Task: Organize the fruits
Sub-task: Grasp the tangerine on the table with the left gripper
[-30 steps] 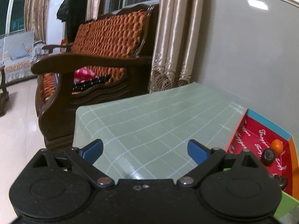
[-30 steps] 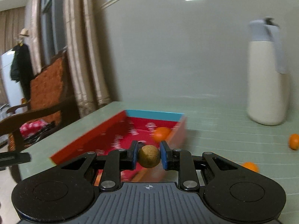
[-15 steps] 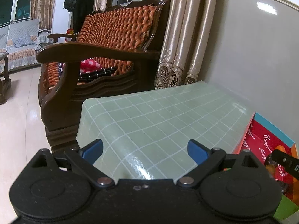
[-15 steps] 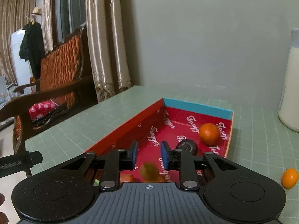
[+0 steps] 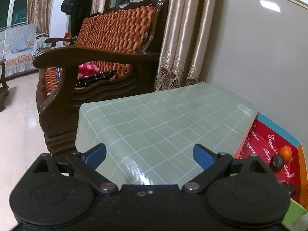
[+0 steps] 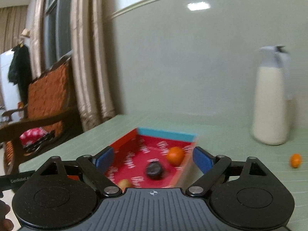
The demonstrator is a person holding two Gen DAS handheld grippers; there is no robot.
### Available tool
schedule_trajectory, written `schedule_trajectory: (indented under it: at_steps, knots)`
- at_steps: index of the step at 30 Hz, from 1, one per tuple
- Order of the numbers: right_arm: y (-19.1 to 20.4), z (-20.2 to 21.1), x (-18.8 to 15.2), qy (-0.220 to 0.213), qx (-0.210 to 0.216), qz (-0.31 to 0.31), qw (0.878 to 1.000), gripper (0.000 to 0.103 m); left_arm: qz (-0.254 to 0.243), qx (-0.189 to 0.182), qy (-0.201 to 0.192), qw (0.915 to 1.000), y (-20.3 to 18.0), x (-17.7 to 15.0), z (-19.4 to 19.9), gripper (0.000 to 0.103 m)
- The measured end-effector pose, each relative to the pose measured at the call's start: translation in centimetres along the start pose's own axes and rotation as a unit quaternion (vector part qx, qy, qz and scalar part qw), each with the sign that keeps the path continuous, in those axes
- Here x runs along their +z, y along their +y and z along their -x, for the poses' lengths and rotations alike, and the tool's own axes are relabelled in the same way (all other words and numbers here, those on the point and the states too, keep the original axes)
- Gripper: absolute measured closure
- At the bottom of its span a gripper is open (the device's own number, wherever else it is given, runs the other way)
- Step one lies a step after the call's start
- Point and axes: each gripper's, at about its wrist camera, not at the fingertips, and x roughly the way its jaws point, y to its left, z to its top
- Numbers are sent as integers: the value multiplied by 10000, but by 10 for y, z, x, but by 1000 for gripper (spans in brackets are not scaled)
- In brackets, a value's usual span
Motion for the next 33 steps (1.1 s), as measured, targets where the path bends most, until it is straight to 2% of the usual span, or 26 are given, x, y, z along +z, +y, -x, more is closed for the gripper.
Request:
schedule_trajectory:
  at_steps: [1, 2, 7, 10, 16, 20, 27, 29, 31, 33]
  knots:
    - [-8, 8, 1, -77, -102, -37, 9999, 1, -48, 3, -13, 10000, -3, -1, 0, 12]
    - [-16, 15, 1, -177, -212, -51, 9996, 0, -90, -1, -23, 10000, -5, -2, 1, 12]
    - [-49, 48, -7, -635, -895, 149, 9938, 0, -353, -60, -135, 9993, -21, -8, 6, 12]
    - [-71, 59, -17, -734, -1327, 74, 9884, 0, -552, -130, -261, 9980, -33, -13, 11, 12]
    - [-103, 76, -36, -980, -2304, -114, 9681, 0, -881, -417, -626, 9933, -58, -24, 28, 12]
    - [-117, 81, -44, -976, -3094, -179, 9458, 0, -1127, -680, -900, 9872, -76, -30, 39, 10]
    - [-139, 88, -52, -752, -4060, -262, 9104, 0, -1764, -1457, -927, 9691, -125, -44, 61, 10]
    - [-145, 95, -55, -749, -4228, -272, 9027, 0, -1986, -1736, -925, 9602, -143, -49, 70, 9]
    - [-152, 99, -56, -729, -4224, -332, 9029, 0, -2175, -2047, -908, 9500, -162, -54, 79, 8]
    - [-159, 106, -58, -754, -4348, -334, 8967, 0, -2357, -2385, -858, 9382, -182, -60, 87, 7]
